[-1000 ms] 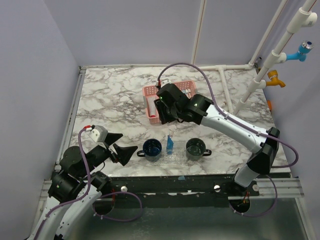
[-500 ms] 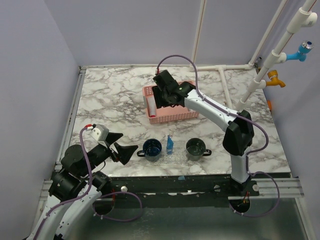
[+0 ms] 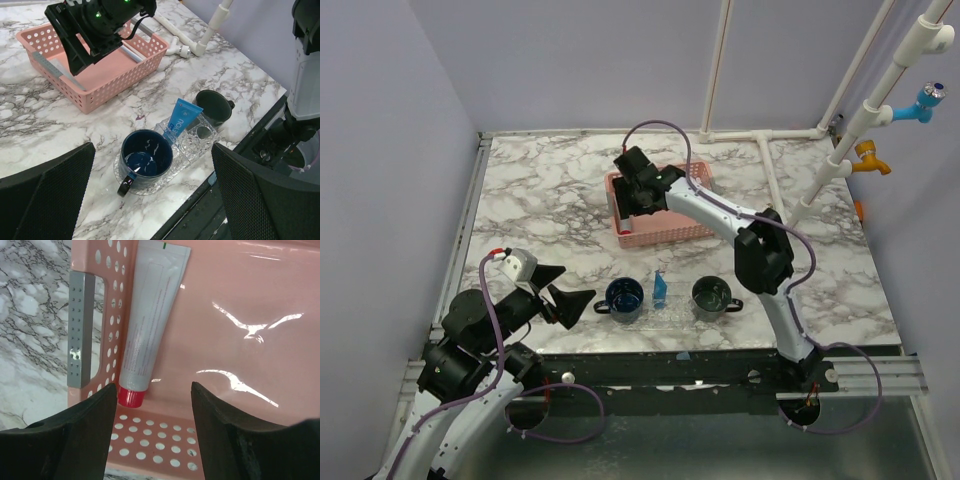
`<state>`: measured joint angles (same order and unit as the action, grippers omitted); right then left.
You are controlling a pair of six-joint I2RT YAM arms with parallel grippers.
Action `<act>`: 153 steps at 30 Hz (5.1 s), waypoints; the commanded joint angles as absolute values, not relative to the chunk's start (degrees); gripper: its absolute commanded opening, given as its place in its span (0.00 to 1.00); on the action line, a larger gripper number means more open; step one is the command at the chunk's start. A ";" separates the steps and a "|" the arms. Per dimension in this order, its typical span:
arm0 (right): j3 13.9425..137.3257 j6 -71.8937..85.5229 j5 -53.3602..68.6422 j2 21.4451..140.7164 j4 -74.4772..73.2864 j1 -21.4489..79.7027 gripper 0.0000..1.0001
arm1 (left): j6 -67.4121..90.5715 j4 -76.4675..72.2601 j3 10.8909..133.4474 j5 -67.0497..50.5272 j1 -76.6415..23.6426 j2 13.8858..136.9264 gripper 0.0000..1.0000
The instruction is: Prepare toiletry sets of a toothbrush and toothpaste on the tray
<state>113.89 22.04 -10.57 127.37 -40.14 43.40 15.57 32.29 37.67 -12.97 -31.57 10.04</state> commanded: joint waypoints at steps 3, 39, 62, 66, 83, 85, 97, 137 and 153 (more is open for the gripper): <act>118.66 22.99 -7.76 133.14 -39.46 42.75 0.64 | 15.38 31.64 37.09 -11.97 -31.55 10.11 0.99; 116.76 20.85 -14.29 134.83 -39.11 42.35 0.24 | 15.38 31.82 37.09 -11.56 -31.55 10.65 0.99; 96.88 22.51 -10.51 103.76 -27.30 42.19 0.21 | 17.97 31.43 38.06 -12.59 -31.53 14.18 0.99; 87.16 26.30 -4.51 94.85 -19.54 42.43 0.21 | 21.73 28.25 37.49 -15.20 -31.55 15.18 0.99; 66.00 43.70 -5.48 77.43 4.30 52.16 0.21 | 35.77 20.73 39.26 -16.37 -31.54 20.88 0.99; 66.18 45.09 -7.33 77.51 5.18 54.33 0.21 | 36.49 20.46 39.54 -16.14 -31.54 21.37 0.99; 68.54 47.17 -16.70 80.05 8.79 63.12 0.22 | 37.35 22.44 41.13 -11.32 -31.55 23.46 0.98; 80.55 49.28 -24.67 91.62 1.81 73.53 0.22 | 33.49 20.70 41.74 -2.55 -31.54 23.65 0.57; 79.72 50.26 -22.80 91.85 0.62 74.36 0.22 | 31.55 19.40 42.32 -0.65 -31.55 22.73 0.49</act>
